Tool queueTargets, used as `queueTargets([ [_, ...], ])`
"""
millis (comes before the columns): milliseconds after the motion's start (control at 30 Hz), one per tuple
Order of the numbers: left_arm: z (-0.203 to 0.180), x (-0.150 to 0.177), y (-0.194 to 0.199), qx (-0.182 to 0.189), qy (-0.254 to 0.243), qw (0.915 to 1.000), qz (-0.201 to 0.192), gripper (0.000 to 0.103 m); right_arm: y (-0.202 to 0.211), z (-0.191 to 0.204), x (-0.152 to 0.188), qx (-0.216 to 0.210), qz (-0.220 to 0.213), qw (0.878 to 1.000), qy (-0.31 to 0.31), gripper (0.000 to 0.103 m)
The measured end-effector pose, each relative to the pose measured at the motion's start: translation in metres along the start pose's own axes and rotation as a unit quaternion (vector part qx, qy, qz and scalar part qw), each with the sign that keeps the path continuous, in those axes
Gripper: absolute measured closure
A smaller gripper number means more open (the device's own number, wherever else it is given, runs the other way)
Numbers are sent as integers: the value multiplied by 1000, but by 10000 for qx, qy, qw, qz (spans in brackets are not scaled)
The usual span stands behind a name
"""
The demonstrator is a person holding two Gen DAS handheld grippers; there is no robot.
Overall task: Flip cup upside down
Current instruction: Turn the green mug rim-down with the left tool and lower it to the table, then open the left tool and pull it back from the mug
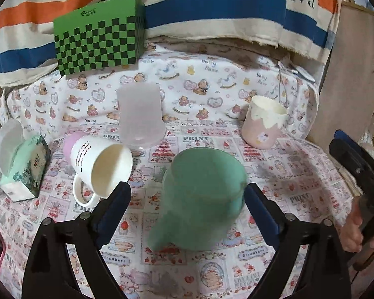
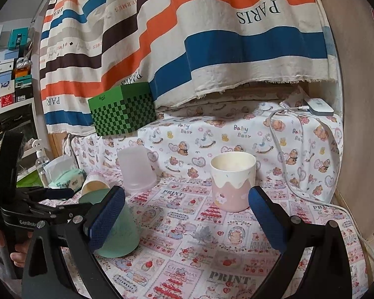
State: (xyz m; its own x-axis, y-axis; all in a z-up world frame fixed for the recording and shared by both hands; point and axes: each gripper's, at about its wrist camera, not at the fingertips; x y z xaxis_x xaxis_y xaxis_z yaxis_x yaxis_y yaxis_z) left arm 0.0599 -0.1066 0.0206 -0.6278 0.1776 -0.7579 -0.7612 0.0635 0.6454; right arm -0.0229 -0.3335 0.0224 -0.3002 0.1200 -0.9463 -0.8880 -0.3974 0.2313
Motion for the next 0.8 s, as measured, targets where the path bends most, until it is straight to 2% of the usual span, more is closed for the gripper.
queueTargets([
  [100, -3, 2, -6, -99, -71, 9999, 19, 11, -1, 0, 1, 15, 33, 10000, -1, 2],
  [233, 0, 5, -18, 127, -19, 9996, 238, 11, 0, 0, 0, 19, 29, 10000, -2, 2],
  [300, 3, 3, -22, 246, 85, 9992, 312, 15, -1, 0, 1, 22, 31, 10000, 8, 2],
  [333, 5, 2, -23, 310, 160, 9988, 334, 22, -1, 0, 0, 24, 37, 10000, 9, 2],
  [400, 5, 0, -23, 259, 189, 9990, 326, 22, -1, 0, 0, 45, 40, 10000, 16, 3],
  [533, -2, -3, -23, 114, -40, 9999, 109, 22, -1, 0, 0, 85, 57, 9999, 34, 3],
  [700, 0, -4, -25, 103, -46, 9999, -91, 22, -1, 0, 0, 95, 73, 9999, 32, 2],
  [733, 2, -4, -22, 50, 7, 9997, -244, 20, -2, 0, 0, 95, 96, 9999, 34, 2],
  [800, 7, -4, -13, -22, 83, 9984, -553, 10, -4, 1, 2, 89, 142, 9998, 49, 3],
])
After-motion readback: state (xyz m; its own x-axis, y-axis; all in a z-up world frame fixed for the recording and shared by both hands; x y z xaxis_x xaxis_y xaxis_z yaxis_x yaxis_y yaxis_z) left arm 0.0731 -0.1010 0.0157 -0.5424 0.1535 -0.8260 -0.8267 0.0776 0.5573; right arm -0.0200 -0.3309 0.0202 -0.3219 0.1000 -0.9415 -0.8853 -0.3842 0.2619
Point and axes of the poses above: each gripper's, at about its wrist camera, not at the fingertips, and y roughly against the way its jaws point, z to its left, x to its underside, and after that the axes turned 14 degrees about -x, right-handed
